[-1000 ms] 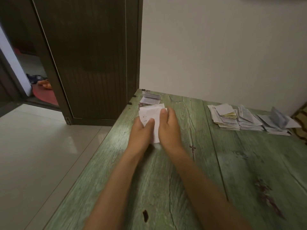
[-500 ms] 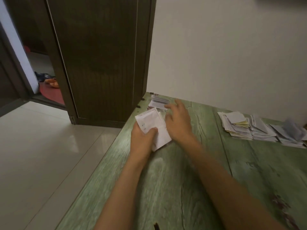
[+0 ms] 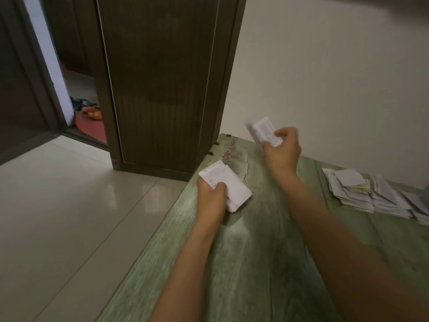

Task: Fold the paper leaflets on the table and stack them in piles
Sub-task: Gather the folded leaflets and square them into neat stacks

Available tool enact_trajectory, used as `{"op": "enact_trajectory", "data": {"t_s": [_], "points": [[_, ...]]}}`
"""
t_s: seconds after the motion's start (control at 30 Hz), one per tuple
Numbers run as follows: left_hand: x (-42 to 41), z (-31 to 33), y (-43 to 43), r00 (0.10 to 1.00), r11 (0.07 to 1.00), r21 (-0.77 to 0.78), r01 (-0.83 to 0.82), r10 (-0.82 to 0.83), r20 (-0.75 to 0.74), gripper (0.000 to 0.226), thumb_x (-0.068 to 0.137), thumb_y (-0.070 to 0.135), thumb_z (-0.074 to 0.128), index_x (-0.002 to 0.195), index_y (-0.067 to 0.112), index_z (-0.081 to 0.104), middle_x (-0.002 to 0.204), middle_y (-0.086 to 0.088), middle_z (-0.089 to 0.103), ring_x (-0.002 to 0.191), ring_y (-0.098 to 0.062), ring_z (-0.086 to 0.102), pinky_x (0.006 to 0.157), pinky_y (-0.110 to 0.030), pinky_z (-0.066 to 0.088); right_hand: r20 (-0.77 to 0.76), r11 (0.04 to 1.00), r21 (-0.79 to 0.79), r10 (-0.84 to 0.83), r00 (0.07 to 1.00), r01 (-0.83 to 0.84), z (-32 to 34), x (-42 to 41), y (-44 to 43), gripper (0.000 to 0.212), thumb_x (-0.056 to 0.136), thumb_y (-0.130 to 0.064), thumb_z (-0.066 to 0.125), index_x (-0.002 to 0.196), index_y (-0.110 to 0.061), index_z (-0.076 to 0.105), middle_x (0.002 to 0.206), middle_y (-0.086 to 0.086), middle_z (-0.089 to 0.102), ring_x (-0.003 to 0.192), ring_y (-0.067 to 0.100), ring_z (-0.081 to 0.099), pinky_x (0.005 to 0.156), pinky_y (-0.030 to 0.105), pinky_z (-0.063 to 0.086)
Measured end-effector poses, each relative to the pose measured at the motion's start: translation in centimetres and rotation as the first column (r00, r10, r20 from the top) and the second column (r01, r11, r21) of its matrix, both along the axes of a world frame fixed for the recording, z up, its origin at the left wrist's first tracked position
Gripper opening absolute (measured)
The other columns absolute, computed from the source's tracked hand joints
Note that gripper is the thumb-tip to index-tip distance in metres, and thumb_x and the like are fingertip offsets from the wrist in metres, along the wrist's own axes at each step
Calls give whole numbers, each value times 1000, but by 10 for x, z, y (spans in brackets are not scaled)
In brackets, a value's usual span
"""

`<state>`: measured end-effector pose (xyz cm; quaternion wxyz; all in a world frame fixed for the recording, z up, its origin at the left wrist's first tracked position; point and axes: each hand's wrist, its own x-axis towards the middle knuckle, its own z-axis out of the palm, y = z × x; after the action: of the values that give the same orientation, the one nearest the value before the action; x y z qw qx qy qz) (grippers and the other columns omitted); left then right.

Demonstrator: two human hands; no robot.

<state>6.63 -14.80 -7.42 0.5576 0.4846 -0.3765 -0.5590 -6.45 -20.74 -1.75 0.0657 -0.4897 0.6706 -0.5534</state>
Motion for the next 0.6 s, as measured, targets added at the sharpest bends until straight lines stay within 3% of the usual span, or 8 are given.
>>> {"op": "enact_trajectory", "data": {"t_s": [0.07,0.1,0.2,0.23,0.33,0.43,0.5,0.6], "points": [[1,1,2,1000,1000,17,15,-15,7,34,90,0,40,118,19,37,101,4,55,89,-11,55,81,-35,50,103,998,-45,43,994,-38,7,12,28,41,84,-3,63,117,-9,40,92,0,49,74,11,54,46,4,37],[0,2,3,1000,1000,16,26,-26,-1,36,89,0,40,120,17,39,101,2,56,90,-14,57,78,-35,52,63,997,-41,66,996,-64,5,18,42,39,84,-3,62,115,-12,42,91,-1,50,73,8,54,46,5,38],[0,10,10,998,998,2,62,-62,-27,31,90,-1,39,114,14,51,90,-3,61,78,-16,60,60,-25,52,-279,985,48,170,945,-163,-12,34,80,24,83,-2,62,105,-13,59,101,-1,55,82,5,52,60,1,37],[-1,11,11,996,997,7,78,-77,-47,28,91,0,39,113,8,53,85,-3,60,75,-17,58,64,-27,51,-375,976,91,218,901,-198,-20,38,89,23,83,-4,64,105,-11,63,105,1,56,88,7,53,68,-1,35],[-14,16,28,992,992,55,113,-109,-66,34,93,18,44,116,-5,53,83,-3,55,83,-23,53,86,-43,47,-490,968,154,248,836,-198,-30,34,121,23,85,-16,62,104,-4,68,106,9,62,94,21,61,77,12,40],[-32,27,61,963,971,71,228,-214,-164,31,95,42,47,99,15,62,84,-2,69,84,-18,64,75,-34,53,-535,980,51,190,823,-194,-31,21,160,38,79,-25,43,94,-6,72,88,7,66,80,23,62,73,25,47],[-39,37,82,961,961,-10,277,-277,29,21,92,32,55,106,18,60,95,-3,70,87,-16,66,72,-30,57,-438,985,-14,148,887,-171,-34,15,188,38,76,-21,40,95,-12,71,89,-1,65,84,17,59,76,32,50],[-46,54,111,912,926,-99,363,-331,242,15,93,19,54,107,22,58,98,-1,68,86,-17,67,75,-41,58,46,995,-81,-54,997,58,-29,-5,226,34,80,-9,48,107,-22,62,100,-9,57,96,12,53,89,36,48]]}}
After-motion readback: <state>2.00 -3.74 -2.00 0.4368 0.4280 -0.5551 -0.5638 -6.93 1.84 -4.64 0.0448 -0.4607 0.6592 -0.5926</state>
